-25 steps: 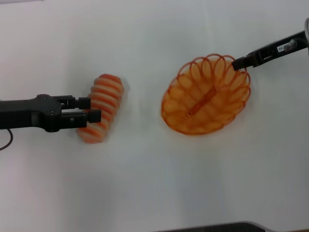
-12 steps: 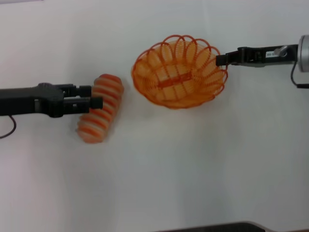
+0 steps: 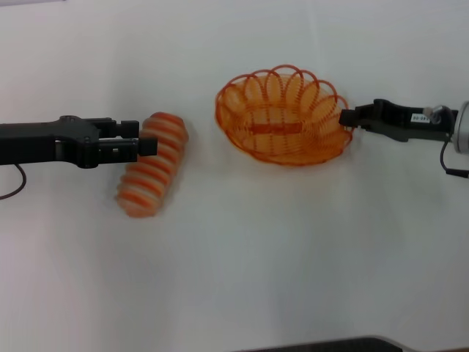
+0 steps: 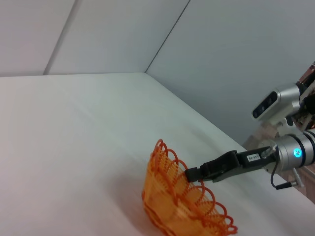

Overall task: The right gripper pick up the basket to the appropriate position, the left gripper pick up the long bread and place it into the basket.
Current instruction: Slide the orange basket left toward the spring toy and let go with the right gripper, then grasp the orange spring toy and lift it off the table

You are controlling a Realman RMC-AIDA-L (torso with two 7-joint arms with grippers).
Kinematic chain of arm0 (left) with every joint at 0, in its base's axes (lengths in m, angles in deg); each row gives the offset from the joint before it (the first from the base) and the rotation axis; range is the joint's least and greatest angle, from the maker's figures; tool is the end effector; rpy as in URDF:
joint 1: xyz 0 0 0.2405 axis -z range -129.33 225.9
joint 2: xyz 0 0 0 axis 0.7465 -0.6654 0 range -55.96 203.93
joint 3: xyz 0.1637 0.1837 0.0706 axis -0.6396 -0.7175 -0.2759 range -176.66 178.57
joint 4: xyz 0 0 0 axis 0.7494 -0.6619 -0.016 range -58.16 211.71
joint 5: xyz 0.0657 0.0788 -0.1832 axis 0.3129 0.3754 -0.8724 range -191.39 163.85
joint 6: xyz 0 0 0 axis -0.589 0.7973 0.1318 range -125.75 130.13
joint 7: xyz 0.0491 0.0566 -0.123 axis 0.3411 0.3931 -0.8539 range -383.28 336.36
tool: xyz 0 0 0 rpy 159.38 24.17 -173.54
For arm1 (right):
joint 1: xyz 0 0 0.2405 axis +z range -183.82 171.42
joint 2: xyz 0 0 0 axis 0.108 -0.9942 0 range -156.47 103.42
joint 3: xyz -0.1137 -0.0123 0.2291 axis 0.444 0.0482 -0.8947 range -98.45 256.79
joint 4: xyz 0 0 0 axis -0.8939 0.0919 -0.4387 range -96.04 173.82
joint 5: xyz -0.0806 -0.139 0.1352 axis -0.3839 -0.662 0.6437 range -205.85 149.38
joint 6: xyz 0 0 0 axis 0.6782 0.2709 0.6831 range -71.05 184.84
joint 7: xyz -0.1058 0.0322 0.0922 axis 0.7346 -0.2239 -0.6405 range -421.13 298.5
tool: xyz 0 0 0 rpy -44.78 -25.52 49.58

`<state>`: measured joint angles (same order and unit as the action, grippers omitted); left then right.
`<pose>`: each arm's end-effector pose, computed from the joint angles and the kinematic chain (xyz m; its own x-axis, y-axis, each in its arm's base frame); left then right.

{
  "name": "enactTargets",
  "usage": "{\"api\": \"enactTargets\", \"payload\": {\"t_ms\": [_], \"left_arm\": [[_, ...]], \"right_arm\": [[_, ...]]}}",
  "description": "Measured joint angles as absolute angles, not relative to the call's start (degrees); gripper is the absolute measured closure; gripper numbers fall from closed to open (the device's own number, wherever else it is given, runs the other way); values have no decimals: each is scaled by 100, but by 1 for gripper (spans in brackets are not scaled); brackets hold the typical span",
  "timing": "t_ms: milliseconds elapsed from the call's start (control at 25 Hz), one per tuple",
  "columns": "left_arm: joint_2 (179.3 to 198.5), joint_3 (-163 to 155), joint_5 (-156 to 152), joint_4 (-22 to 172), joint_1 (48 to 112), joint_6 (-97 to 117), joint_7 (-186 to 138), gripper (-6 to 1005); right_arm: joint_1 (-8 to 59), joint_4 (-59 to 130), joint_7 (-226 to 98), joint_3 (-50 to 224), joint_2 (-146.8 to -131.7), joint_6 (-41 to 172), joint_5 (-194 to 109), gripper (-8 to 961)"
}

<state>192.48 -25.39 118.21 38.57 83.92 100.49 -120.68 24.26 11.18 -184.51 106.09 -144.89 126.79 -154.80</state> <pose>-0.2613 0.3271 0.0112 0.6631 0.6244 0.4128 0.6598 -0.7480 0.0716 0.3344 0.3349 -0.0126 0.0262 -0.8342 -0.5509 -0.9949 -0.0758 0.0673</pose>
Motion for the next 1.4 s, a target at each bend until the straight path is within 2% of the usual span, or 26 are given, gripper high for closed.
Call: {"api": "enactTargets", "payload": {"t_ms": [400, 520, 760, 880, 1200, 1400], "left_arm": [[19242, -2551, 11840, 3978, 8412, 10010, -12066, 309], [19248, -2551, 11842, 3978, 8385, 10038, -12066, 309], [19271, -2550, 11842, 3978, 8305, 10049, -12056, 310], [19278, -2550, 11842, 3978, 8287, 10057, -12055, 310], [19281, -2550, 11842, 3969, 8245, 10101, -12061, 310], [19285, -2632, 11841, 3805, 8309, 9857, -12559, 309]], "right_arm": [[2340, 1215, -18100, 10404, -14526, 12872, -15373, 746], [2254, 1141, -17922, 10390, -14493, 12922, -15150, 622], [2134, 922, -17230, 10371, -14327, 12956, -14433, 401], [2146, 748, -16621, 10369, -14242, 13205, -14056, 405], [2247, 240, -15548, 10532, -14159, 14387, -13902, 411], [2282, 40, -14494, 10559, -14207, 15509, -13872, 413]]}}
